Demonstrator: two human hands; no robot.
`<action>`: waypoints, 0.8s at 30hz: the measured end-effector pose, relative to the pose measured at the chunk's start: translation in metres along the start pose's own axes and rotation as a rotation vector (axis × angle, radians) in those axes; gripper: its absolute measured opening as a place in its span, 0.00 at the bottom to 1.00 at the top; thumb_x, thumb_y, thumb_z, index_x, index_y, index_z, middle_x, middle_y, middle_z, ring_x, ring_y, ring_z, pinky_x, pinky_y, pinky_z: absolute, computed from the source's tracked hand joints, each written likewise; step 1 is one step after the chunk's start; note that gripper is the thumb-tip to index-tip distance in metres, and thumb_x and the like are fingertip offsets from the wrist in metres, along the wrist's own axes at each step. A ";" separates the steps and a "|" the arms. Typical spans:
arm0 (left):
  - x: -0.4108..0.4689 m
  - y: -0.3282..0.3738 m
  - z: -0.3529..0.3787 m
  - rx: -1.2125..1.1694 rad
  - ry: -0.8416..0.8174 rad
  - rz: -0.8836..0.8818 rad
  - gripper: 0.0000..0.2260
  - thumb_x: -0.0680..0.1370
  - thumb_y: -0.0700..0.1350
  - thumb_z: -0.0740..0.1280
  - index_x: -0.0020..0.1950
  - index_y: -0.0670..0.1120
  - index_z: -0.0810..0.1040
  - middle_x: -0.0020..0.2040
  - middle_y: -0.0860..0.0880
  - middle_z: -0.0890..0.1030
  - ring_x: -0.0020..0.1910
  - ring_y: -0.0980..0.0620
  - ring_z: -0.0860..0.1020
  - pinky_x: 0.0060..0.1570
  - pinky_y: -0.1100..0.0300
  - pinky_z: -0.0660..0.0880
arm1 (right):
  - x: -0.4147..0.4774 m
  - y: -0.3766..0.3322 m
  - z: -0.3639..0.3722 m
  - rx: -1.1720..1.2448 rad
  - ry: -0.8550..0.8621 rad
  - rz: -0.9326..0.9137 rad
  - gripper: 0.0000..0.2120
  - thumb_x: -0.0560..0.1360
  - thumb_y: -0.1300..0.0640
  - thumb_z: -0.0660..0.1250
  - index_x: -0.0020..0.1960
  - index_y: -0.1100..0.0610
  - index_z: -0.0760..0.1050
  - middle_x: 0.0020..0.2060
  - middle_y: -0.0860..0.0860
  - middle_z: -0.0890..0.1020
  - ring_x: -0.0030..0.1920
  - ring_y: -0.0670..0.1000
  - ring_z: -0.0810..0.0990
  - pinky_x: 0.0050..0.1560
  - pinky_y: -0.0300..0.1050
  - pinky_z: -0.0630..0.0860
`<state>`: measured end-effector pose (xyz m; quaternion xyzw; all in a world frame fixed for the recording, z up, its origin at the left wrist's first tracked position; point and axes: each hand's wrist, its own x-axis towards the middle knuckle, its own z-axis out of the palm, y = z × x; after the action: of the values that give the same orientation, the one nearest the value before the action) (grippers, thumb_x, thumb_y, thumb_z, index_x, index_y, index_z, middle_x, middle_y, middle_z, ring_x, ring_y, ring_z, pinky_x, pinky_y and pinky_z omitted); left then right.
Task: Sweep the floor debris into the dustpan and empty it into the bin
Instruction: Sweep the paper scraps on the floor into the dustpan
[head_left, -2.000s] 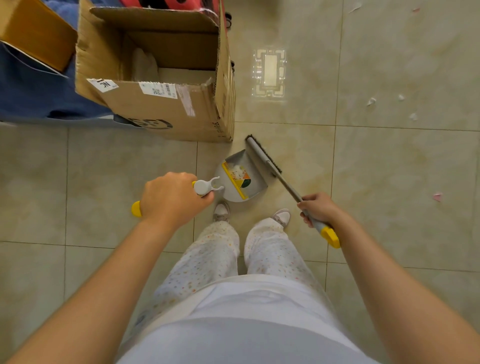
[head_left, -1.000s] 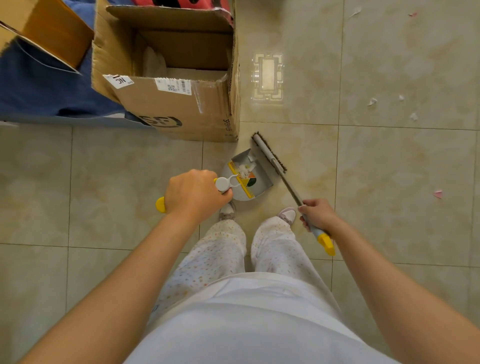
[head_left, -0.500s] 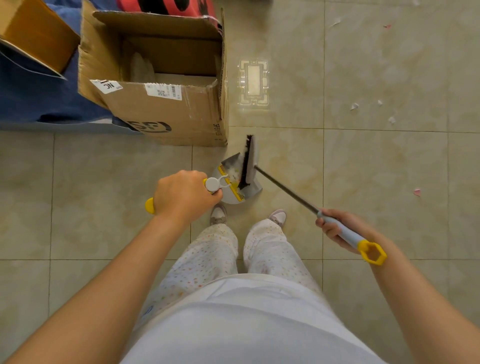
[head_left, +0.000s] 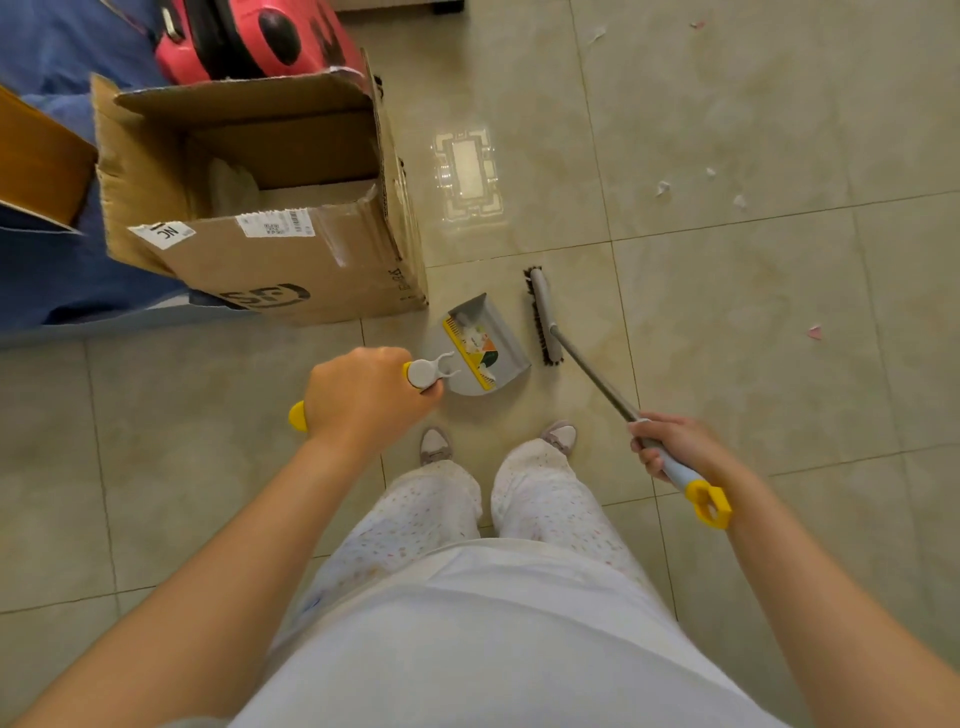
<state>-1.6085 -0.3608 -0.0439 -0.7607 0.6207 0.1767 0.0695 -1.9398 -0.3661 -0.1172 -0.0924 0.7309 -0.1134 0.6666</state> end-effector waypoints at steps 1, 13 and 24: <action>0.003 0.006 -0.001 -0.004 0.000 0.011 0.21 0.74 0.60 0.65 0.30 0.44 0.75 0.26 0.49 0.77 0.26 0.48 0.74 0.26 0.66 0.60 | -0.002 0.003 -0.004 0.014 0.000 -0.006 0.15 0.75 0.68 0.65 0.60 0.65 0.72 0.33 0.59 0.71 0.18 0.46 0.68 0.19 0.34 0.67; 0.046 0.085 -0.009 -0.007 0.026 -0.011 0.22 0.73 0.60 0.65 0.30 0.44 0.75 0.28 0.48 0.77 0.29 0.46 0.75 0.27 0.64 0.64 | 0.019 -0.014 -0.066 0.084 0.101 0.005 0.09 0.77 0.66 0.62 0.58 0.63 0.70 0.32 0.58 0.70 0.24 0.49 0.67 0.18 0.33 0.66; 0.029 0.053 -0.017 -0.022 0.008 -0.072 0.19 0.73 0.61 0.66 0.33 0.46 0.79 0.29 0.50 0.78 0.30 0.47 0.75 0.26 0.65 0.62 | 0.026 -0.029 -0.027 -0.136 0.106 -0.074 0.12 0.77 0.66 0.61 0.59 0.70 0.72 0.31 0.57 0.70 0.27 0.52 0.67 0.19 0.34 0.67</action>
<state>-1.6515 -0.4045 -0.0328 -0.7840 0.5911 0.1781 0.0650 -1.9693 -0.4005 -0.1309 -0.1584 0.7673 -0.0930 0.6144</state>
